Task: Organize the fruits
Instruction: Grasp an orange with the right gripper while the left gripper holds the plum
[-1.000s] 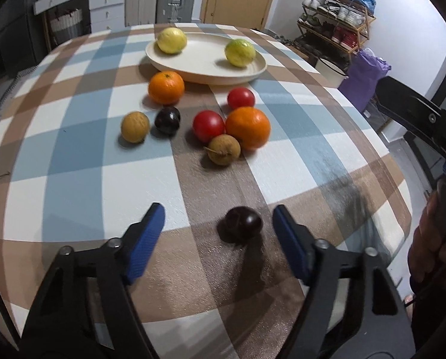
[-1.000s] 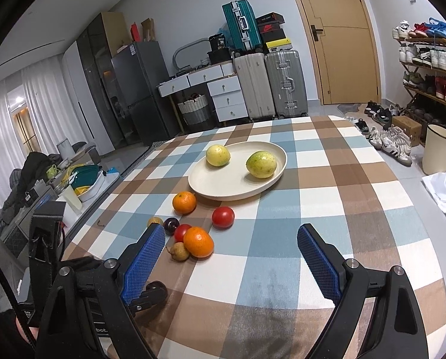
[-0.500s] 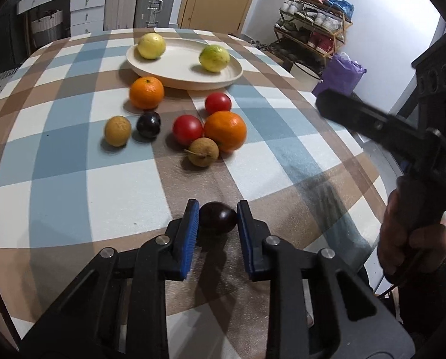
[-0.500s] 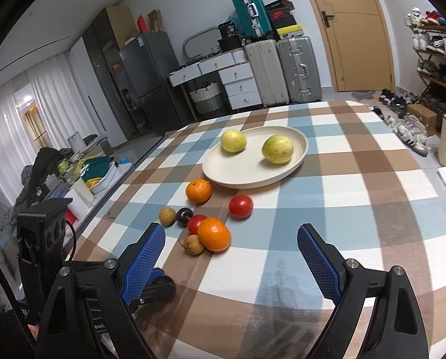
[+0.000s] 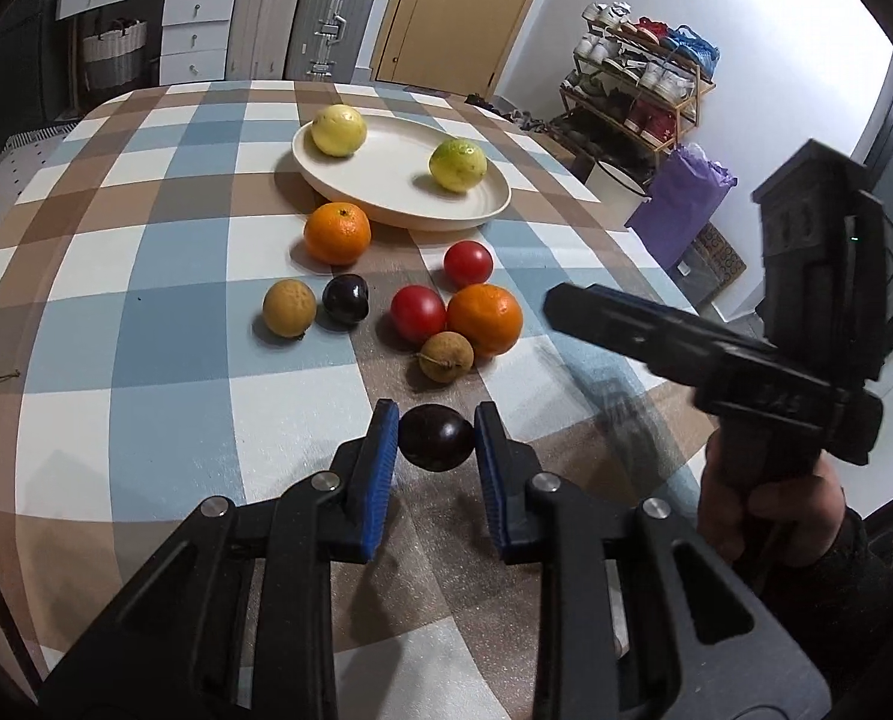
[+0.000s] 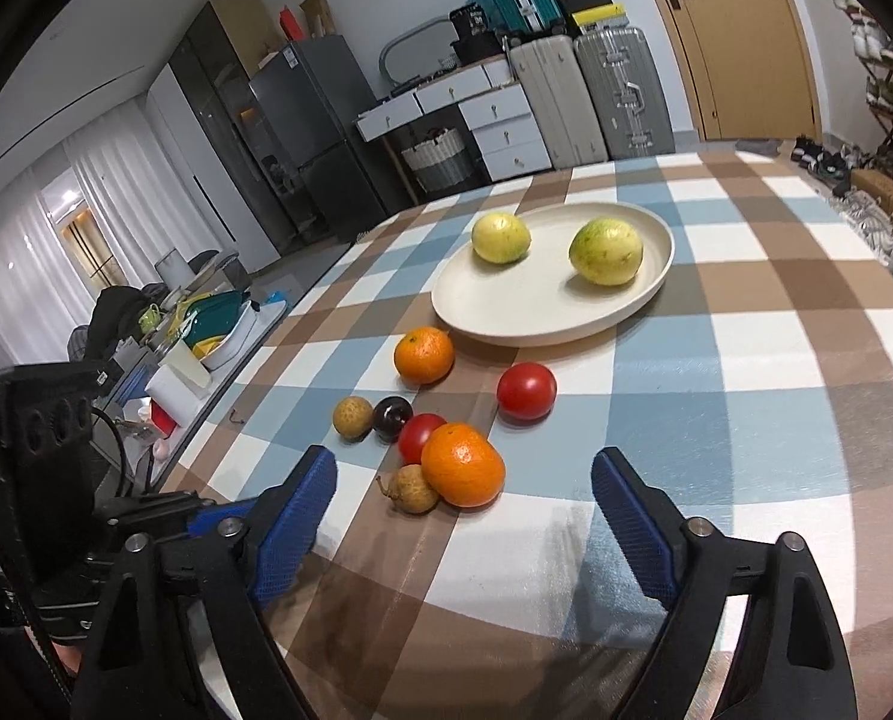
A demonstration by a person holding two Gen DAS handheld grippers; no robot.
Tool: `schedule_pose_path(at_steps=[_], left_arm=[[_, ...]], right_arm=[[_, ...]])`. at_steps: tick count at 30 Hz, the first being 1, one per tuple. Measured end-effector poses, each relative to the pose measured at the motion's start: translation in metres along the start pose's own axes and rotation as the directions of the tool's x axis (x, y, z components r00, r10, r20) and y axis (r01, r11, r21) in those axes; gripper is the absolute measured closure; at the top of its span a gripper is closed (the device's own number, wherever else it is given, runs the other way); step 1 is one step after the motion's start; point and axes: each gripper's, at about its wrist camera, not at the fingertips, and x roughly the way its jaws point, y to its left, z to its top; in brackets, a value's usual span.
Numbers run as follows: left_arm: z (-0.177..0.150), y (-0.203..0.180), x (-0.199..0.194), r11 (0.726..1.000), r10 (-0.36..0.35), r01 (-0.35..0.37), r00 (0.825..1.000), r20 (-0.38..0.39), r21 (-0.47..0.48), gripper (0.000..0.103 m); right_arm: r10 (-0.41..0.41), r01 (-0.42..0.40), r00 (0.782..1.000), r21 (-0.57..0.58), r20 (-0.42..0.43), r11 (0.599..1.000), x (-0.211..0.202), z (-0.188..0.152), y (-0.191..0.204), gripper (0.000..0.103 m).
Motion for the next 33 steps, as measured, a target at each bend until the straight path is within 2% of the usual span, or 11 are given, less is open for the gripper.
schedule_pose_path(at_steps=[13,16,18,20,33], left_arm=[[0.01,0.012,0.002,0.999,-0.013,0.013,1.0,0.0,-0.03,0.08],[0.013,0.013,0.004,0.999,-0.015,0.015,1.0,-0.005,-0.035,0.08],[0.016,0.014,0.004,0.999,-0.018,0.018,1.0,-0.005,-0.041,0.08],[0.018,0.014,0.004,0.999,-0.02,0.02,1.0,-0.001,-0.04,0.08],[0.034,0.013,0.01,0.999,-0.009,0.009,1.0,0.005,-0.043,0.08]], right_arm=[[0.033,-0.03,0.997,0.029,-0.074,0.999,0.034,0.006,-0.008,0.034],[0.06,-0.056,0.993,0.042,-0.099,0.998,0.04,0.006,-0.009,0.045],[0.076,-0.07,0.99,0.054,-0.121,0.996,0.044,0.005,-0.01,0.06],[0.075,-0.068,0.989,0.061,-0.125,0.996,0.046,0.004,-0.013,0.064],[0.114,-0.104,0.989,0.104,-0.094,0.989,0.038,0.006,-0.023,0.066]])
